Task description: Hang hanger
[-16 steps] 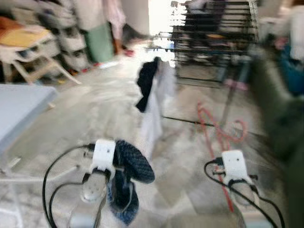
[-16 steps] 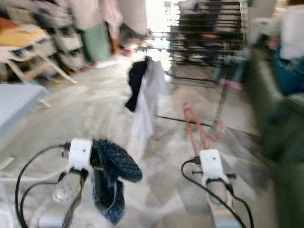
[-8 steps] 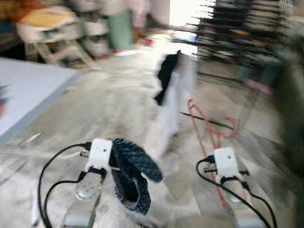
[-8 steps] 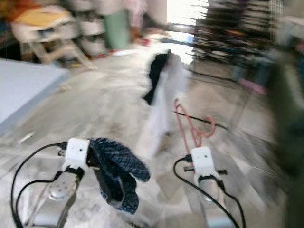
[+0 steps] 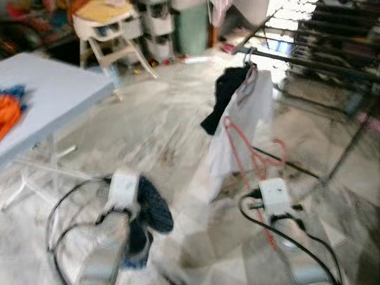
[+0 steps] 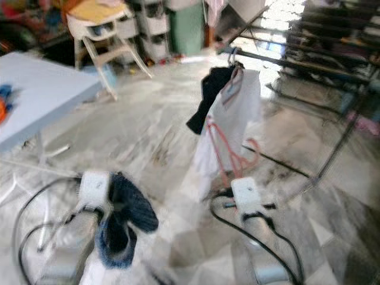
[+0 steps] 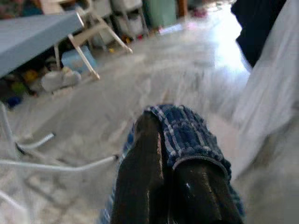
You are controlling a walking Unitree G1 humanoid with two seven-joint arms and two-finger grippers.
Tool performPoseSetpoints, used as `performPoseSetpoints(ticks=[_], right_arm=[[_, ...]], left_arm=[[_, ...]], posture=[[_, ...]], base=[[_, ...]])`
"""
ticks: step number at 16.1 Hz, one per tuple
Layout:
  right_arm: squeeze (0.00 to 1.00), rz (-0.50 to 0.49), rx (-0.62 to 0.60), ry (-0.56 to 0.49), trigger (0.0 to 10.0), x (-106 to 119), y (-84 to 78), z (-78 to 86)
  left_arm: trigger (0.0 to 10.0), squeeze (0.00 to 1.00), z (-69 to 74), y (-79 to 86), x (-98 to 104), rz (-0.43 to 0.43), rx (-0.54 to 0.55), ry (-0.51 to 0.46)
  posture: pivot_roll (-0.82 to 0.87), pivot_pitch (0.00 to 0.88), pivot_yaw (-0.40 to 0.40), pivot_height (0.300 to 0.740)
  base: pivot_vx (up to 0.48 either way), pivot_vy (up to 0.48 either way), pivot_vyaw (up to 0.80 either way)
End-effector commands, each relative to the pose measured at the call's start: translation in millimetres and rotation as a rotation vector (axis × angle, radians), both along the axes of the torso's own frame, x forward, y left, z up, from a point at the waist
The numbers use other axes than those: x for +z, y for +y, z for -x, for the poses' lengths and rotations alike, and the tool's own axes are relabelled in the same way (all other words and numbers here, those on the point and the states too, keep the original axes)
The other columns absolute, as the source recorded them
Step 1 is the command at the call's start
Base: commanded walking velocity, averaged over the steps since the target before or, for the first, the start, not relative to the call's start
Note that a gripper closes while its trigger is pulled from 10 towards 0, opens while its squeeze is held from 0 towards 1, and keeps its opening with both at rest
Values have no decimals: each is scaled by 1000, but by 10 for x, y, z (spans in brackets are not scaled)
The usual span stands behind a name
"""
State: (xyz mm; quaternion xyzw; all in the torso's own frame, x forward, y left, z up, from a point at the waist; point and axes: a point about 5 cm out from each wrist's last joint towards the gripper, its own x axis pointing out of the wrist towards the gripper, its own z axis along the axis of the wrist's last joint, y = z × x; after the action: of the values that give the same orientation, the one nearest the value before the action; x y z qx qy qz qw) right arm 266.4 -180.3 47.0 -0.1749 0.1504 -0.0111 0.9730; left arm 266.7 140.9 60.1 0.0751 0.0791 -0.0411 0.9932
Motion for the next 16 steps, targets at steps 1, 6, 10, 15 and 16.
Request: performPoseSetpoints(ticks=[1, 6, 10, 15, 16], right_arm=[[0, -39, 26, -19, 10000, 27, 79, -18], [0, -62, 85, -32, 10000, 54, 126, -46], [0, -144, 217, -69, 10000, 189, 189, -149], [0, -247, 404, -59, 10000, 305, 262, -180], [0, -297, 534, -42, 10000, 384, 290, -177]], left_arm=[[10000, 0, 0, 93, 11, -41, 18, -11], [10000, 0, 3, 177, 1, -117, 76, -22], [10000, 0, -126, 398, 131, -167, 145, -85], [10000, 0, -324, 665, 272, -178, 140, -105], [10000, 0, -394, 681, 317, -186, 71, -110]], posture=[[-81, 18, 49, 740], [-76, 19, 43, 740], [-73, 25, 31, 740], [-74, 43, 23, 740], [-76, 46, 23, 740]], base=[[0, 0, 0], [0, 0, 0], [0, 0, 0], [0, 0, 0], [0, 0, 0]])
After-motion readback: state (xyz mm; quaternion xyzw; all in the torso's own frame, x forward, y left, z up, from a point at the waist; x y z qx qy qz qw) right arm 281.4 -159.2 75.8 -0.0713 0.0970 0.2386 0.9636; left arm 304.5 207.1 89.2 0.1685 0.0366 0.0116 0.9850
